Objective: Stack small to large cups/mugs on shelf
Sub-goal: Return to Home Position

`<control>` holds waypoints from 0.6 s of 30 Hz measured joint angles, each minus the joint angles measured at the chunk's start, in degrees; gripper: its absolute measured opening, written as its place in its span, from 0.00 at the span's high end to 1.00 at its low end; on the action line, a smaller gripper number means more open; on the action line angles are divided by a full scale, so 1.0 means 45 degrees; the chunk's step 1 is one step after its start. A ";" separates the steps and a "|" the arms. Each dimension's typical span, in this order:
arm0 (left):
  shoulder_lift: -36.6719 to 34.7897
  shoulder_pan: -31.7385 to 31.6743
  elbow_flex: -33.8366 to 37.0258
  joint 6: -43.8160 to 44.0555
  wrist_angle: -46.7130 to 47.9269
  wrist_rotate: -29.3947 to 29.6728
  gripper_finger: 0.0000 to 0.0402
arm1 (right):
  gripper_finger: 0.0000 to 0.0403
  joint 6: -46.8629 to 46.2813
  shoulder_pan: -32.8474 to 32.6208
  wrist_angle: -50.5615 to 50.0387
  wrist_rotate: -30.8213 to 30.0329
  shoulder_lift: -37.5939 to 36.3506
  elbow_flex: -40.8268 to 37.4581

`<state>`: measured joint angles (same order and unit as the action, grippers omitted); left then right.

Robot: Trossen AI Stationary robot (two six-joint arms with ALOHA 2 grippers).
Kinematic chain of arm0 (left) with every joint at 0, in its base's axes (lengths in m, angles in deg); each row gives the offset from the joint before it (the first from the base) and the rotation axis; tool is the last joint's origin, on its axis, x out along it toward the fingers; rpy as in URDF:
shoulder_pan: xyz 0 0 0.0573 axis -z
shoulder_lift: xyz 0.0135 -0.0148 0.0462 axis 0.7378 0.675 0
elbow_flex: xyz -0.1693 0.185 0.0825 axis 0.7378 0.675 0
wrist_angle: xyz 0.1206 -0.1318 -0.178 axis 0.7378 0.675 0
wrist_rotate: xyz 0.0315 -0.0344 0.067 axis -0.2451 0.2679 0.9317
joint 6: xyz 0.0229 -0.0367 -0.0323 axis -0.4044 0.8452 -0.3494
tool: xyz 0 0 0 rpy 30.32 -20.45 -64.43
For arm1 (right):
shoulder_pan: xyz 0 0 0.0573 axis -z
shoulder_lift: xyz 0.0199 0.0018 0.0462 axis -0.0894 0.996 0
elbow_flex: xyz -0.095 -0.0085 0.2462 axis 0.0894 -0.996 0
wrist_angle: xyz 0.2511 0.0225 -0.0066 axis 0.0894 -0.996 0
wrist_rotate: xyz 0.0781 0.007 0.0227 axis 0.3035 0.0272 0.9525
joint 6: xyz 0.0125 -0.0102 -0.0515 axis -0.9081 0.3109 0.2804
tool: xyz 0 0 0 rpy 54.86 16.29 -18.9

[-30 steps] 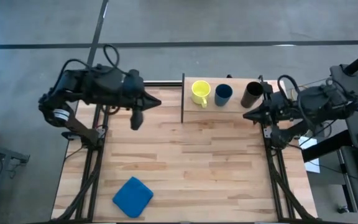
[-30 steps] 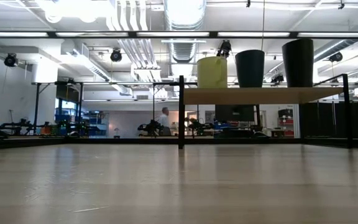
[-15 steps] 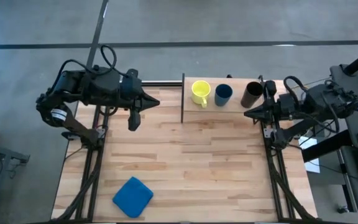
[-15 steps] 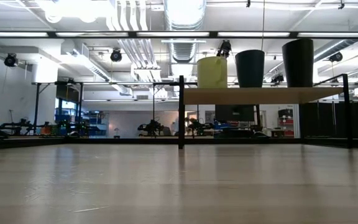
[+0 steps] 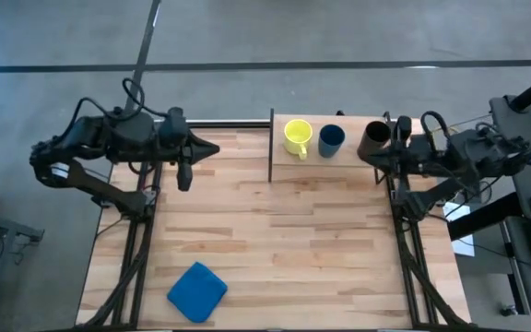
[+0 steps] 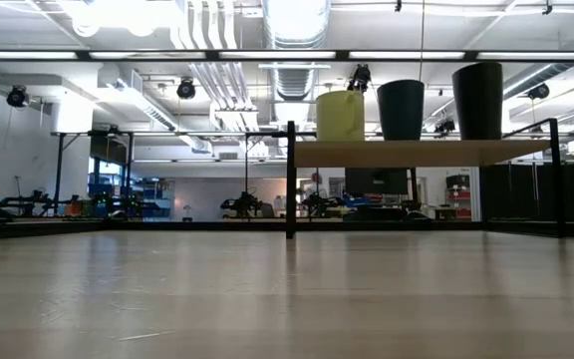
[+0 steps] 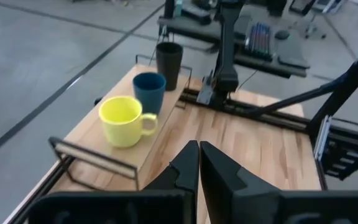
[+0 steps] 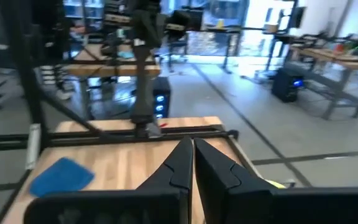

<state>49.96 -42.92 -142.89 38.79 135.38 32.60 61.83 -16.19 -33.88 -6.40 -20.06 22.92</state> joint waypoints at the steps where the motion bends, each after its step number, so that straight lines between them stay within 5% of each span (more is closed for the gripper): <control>1: -0.0140 0.0000 0.0398 -0.0069 -0.0443 -0.0009 1.00 | 0.98 0.0052 0.0007 0.0348 -0.0238 -0.0035 -0.0286; 9: -0.1105 -0.0010 0.1847 -0.0314 -0.1622 -0.0057 1.00 | 0.98 0.1041 0.1190 0.2329 -0.0247 0.0014 -0.1673; 18: -0.2364 -0.0010 0.2230 -0.0426 -0.1703 -0.0057 1.00 | 0.98 0.1164 0.3577 0.2901 0.2744 -0.0744 -0.2018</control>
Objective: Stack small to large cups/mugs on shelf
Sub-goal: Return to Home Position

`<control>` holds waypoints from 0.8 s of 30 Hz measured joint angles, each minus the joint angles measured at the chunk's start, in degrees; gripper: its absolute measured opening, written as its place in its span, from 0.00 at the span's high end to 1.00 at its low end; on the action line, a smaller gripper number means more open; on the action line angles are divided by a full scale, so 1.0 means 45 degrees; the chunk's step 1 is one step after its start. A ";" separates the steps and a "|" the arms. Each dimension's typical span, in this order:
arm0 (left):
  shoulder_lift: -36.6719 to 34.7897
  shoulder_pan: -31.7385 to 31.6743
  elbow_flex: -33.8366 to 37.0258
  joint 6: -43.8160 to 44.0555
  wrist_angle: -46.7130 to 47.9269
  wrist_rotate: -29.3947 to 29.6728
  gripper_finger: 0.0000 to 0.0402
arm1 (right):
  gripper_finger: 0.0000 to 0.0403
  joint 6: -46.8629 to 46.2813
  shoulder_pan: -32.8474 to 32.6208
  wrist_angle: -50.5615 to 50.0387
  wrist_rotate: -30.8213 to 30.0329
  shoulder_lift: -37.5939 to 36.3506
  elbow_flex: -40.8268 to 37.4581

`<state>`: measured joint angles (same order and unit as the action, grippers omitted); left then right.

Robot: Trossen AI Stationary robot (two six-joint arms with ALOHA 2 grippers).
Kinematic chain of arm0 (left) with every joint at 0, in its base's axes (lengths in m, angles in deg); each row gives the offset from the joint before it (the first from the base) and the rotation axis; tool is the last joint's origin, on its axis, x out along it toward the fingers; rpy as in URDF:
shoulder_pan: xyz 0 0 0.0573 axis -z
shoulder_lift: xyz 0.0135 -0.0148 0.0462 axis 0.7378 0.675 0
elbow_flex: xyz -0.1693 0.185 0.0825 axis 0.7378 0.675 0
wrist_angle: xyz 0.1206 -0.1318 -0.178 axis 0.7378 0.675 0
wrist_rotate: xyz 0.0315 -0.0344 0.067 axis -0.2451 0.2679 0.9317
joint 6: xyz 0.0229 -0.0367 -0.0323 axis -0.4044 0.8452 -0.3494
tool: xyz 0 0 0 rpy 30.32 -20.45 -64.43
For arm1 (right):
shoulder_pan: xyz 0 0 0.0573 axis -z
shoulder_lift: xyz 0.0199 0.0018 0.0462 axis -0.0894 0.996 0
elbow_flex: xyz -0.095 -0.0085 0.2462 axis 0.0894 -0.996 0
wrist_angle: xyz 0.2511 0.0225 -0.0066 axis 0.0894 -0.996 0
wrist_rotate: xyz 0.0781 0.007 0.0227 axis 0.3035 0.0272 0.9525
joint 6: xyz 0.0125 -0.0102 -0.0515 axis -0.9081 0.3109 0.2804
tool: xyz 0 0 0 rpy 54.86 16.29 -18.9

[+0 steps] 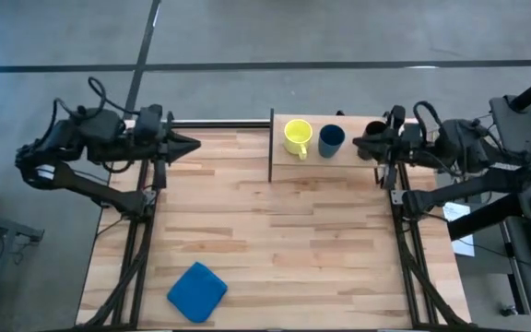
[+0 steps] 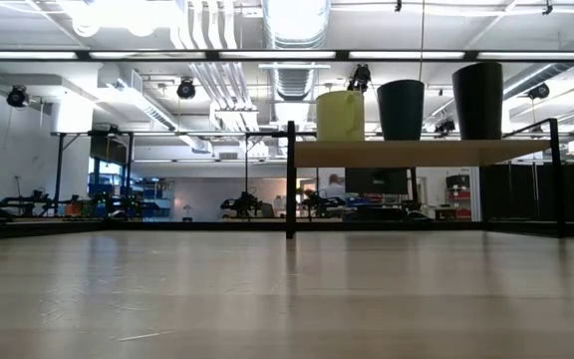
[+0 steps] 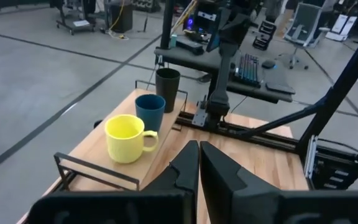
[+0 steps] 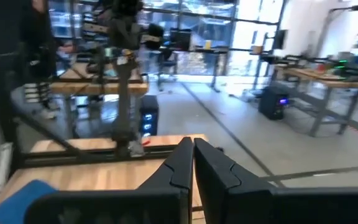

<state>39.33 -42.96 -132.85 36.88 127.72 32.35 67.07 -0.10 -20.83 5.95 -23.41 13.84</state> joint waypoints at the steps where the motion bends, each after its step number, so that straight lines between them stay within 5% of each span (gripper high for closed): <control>1: -0.0079 0.0000 0.0139 -0.0096 0.0000 0.0000 1.00 | 0.98 -0.0011 0.0209 0.0008 0.0371 -0.0033 -0.0087; 14: -0.2017 0.0005 0.4142 -0.1371 -0.4189 -0.0713 1.00 | 0.98 -0.0673 0.1903 0.3019 0.4861 -0.0292 -0.2393; 24: -0.4444 0.0000 0.8616 -0.1568 -0.8405 -0.0977 1.00 | 0.98 -0.1427 0.1922 0.4106 0.5257 -0.1333 -0.4283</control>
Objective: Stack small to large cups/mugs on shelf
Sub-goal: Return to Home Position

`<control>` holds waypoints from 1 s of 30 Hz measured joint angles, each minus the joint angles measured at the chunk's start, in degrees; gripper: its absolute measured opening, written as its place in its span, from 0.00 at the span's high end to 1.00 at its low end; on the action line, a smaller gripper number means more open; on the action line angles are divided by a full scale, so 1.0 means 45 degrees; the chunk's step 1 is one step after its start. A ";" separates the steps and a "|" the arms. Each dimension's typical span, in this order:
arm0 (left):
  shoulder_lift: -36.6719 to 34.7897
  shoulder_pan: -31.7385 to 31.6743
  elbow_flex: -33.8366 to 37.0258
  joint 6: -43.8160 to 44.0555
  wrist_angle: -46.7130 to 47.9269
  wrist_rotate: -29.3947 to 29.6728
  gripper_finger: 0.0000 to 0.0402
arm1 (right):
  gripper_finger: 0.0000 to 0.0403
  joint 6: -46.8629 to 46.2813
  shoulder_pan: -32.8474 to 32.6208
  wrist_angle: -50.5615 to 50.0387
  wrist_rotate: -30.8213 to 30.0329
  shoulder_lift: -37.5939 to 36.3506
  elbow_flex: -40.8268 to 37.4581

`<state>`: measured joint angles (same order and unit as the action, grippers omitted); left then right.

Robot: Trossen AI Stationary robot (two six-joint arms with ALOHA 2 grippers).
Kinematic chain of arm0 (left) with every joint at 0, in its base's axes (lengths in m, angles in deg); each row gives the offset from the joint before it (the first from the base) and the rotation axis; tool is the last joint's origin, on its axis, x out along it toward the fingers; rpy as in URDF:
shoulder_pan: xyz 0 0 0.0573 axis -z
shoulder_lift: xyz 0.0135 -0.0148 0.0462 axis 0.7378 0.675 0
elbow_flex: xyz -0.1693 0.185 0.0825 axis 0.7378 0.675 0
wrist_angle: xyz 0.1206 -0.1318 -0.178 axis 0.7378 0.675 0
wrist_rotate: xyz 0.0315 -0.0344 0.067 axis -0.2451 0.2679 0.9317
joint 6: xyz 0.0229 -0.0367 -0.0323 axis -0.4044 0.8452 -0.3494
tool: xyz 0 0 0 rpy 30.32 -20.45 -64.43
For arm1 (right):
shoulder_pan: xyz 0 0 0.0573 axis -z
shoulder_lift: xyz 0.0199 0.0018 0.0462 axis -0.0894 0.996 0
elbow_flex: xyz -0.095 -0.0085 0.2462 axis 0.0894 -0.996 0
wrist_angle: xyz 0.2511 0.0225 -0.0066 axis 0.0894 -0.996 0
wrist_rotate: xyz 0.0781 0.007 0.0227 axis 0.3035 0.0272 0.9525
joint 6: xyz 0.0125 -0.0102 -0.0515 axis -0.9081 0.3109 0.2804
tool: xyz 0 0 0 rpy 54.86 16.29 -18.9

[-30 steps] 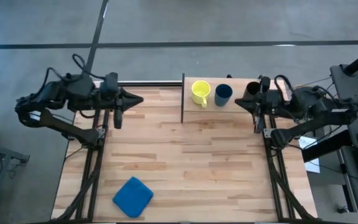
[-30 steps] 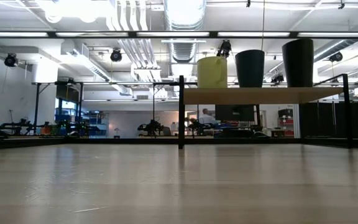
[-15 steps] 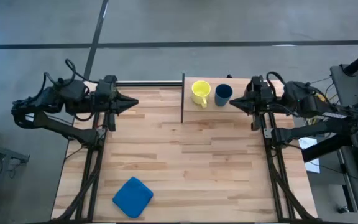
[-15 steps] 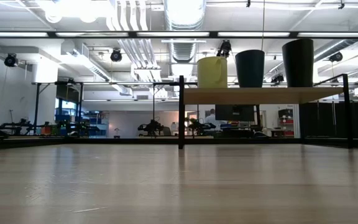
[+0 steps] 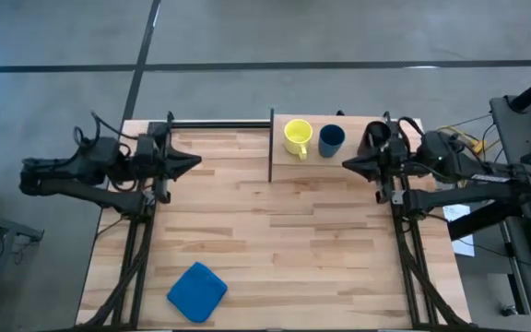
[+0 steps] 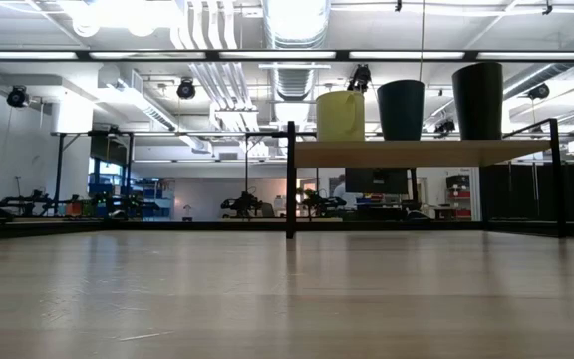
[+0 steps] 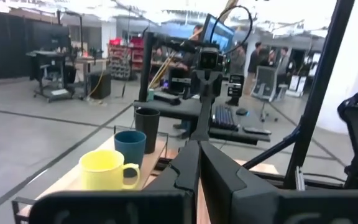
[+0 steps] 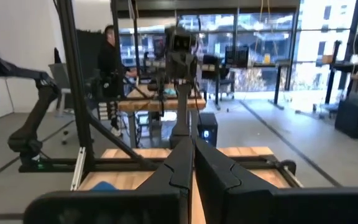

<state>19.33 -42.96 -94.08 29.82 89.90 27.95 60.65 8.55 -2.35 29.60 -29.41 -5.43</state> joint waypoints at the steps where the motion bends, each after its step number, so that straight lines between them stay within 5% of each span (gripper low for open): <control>1: -0.0193 0.0000 0.0396 -0.0003 -0.0383 -0.0025 1.00 | 0.98 0.0047 0.0000 0.0186 0.0004 -0.0169 -0.0177; 9: -0.1813 0.0000 0.2541 0.0665 -0.1115 -0.0064 1.00 | 0.98 -0.0726 -0.0005 0.0321 0.0063 -0.1753 -0.1629; 14: -0.2669 0.0000 0.3661 0.0671 -0.1260 -0.0369 1.00 | 0.98 -0.0535 -0.0011 0.0331 0.1649 -0.2587 -0.2971; 23: -0.4370 0.0000 0.5538 0.0676 -0.2574 -0.0369 1.00 | 0.98 -0.0705 -0.0005 0.3569 0.1477 -0.4081 -0.5876; 30: -0.5615 0.0000 0.7082 0.0682 -0.3661 -0.0369 1.00 | 0.98 -0.1975 0.0000 0.3783 0.0833 -0.5850 -0.7505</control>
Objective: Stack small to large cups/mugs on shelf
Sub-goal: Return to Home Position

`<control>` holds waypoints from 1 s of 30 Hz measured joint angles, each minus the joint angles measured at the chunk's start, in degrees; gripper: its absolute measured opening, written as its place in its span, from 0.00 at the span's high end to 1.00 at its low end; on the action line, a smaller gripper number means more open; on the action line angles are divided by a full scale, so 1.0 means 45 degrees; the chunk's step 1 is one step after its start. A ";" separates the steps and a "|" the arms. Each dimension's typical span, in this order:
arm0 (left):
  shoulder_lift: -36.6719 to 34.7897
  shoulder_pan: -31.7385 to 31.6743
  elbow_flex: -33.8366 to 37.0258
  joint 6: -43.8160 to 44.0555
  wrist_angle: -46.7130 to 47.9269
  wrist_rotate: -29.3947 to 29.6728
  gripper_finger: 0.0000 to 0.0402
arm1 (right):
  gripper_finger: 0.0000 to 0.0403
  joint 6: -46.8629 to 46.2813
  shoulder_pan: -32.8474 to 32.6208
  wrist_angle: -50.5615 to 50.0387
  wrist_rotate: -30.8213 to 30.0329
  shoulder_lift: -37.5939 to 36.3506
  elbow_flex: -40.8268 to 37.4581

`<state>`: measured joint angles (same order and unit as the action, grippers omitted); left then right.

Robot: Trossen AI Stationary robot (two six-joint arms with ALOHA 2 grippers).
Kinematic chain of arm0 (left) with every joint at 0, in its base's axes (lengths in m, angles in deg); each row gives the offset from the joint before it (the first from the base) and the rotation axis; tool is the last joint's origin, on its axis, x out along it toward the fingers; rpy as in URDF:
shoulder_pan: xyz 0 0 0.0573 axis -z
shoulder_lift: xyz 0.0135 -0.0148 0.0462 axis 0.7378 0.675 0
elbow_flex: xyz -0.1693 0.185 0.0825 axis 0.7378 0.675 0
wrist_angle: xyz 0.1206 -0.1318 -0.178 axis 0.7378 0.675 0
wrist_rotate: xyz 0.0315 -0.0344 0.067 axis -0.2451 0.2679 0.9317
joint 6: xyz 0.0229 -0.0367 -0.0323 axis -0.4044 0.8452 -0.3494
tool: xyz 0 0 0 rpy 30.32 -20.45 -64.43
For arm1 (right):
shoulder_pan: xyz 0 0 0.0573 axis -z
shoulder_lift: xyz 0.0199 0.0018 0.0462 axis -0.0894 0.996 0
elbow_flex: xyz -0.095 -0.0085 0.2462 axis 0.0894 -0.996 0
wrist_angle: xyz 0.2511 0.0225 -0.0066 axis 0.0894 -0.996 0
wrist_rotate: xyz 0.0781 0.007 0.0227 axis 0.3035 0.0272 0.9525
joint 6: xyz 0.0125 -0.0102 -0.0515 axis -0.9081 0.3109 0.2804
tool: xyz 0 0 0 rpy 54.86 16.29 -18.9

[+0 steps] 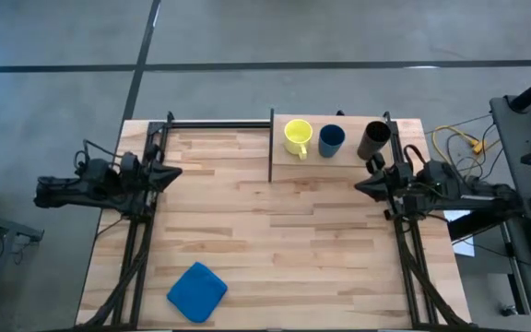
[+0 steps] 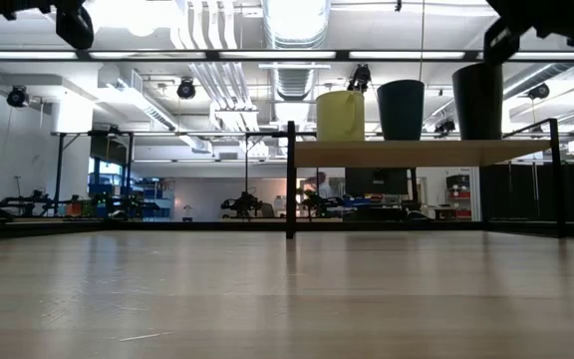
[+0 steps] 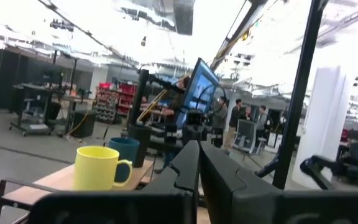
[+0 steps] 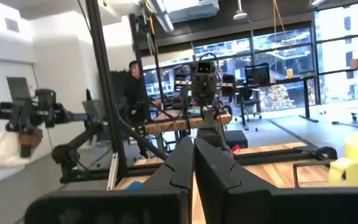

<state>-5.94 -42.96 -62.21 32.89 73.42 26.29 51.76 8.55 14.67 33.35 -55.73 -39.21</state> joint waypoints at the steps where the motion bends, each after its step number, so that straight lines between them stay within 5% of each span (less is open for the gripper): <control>1: -0.0169 0.0000 0.0191 0.0004 -0.0160 0.0000 1.00 | 0.98 -0.0078 0.0000 -0.0020 -0.0014 -0.0282 -0.0182; 10: -0.1777 0.0000 0.2073 0.0927 -0.0527 0.0002 1.00 | 0.98 -0.0030 0.0000 -0.0808 -0.0393 -0.2945 -0.0738; 17: -0.2409 0.0000 0.3704 0.1670 -0.1661 0.0116 1.00 | 0.98 -0.1118 0.0000 -0.4025 -0.0549 -0.2562 -0.0195; 30: -0.2405 0.0000 0.4733 0.1675 -0.3178 0.0005 1.00 | 0.98 -0.1337 -0.0002 -0.3104 -0.0480 -0.2904 -0.0977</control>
<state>-16.76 -42.96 -40.91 40.42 59.12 26.32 45.74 8.54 0.70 31.19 -68.80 -43.60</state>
